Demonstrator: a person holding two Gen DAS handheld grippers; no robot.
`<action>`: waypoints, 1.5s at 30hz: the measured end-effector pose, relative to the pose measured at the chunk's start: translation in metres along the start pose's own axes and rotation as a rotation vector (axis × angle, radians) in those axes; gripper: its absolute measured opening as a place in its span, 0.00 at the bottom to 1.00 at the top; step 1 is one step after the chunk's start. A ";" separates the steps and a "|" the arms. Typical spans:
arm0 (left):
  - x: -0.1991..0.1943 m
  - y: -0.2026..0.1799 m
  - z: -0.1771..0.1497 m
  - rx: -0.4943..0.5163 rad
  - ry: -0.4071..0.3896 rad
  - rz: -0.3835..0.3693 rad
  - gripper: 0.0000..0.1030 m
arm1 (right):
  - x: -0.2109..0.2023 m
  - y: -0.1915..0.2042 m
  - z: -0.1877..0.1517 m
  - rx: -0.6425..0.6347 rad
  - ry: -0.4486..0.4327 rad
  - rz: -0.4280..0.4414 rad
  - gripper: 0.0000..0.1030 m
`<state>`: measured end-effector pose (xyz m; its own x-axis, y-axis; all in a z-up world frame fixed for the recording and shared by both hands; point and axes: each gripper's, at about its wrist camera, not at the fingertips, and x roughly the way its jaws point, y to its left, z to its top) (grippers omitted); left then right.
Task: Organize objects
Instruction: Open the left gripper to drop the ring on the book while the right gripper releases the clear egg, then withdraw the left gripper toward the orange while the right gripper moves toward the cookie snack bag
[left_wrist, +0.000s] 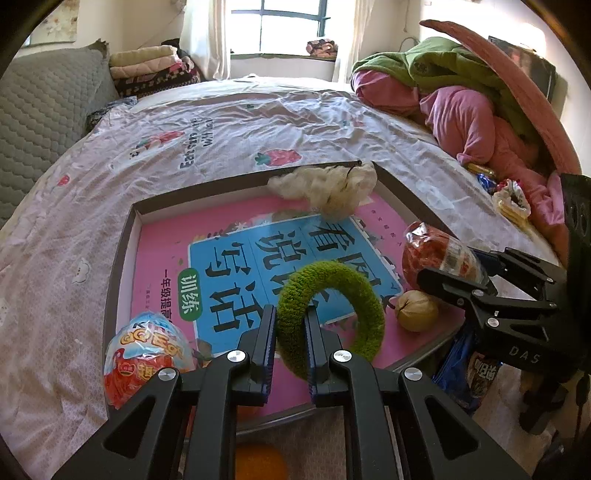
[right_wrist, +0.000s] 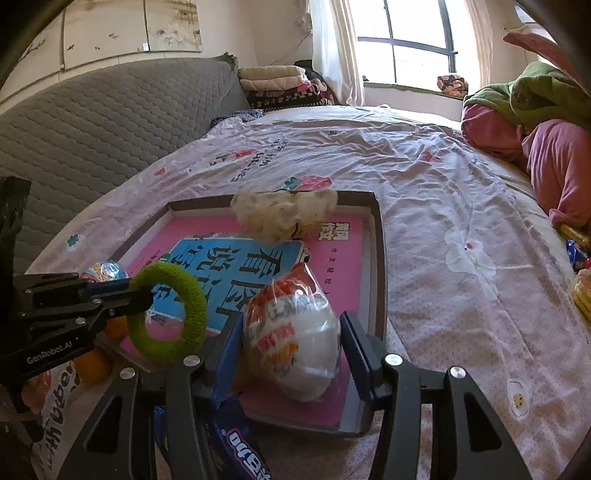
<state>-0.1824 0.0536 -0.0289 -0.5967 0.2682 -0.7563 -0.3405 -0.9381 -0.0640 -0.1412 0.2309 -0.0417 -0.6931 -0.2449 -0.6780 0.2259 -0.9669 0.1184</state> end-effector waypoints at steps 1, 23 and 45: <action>0.000 0.000 0.000 -0.001 0.000 0.001 0.15 | 0.000 0.001 0.000 -0.003 0.001 -0.005 0.52; -0.003 0.002 0.002 -0.005 -0.006 0.009 0.22 | -0.005 0.004 0.004 -0.037 -0.020 -0.050 0.52; -0.011 0.002 0.003 -0.016 -0.015 0.004 0.37 | -0.012 0.011 0.007 -0.083 -0.071 -0.055 0.58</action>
<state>-0.1781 0.0494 -0.0189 -0.6088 0.2671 -0.7470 -0.3262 -0.9426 -0.0711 -0.1346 0.2224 -0.0272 -0.7520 -0.1988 -0.6285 0.2401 -0.9705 0.0197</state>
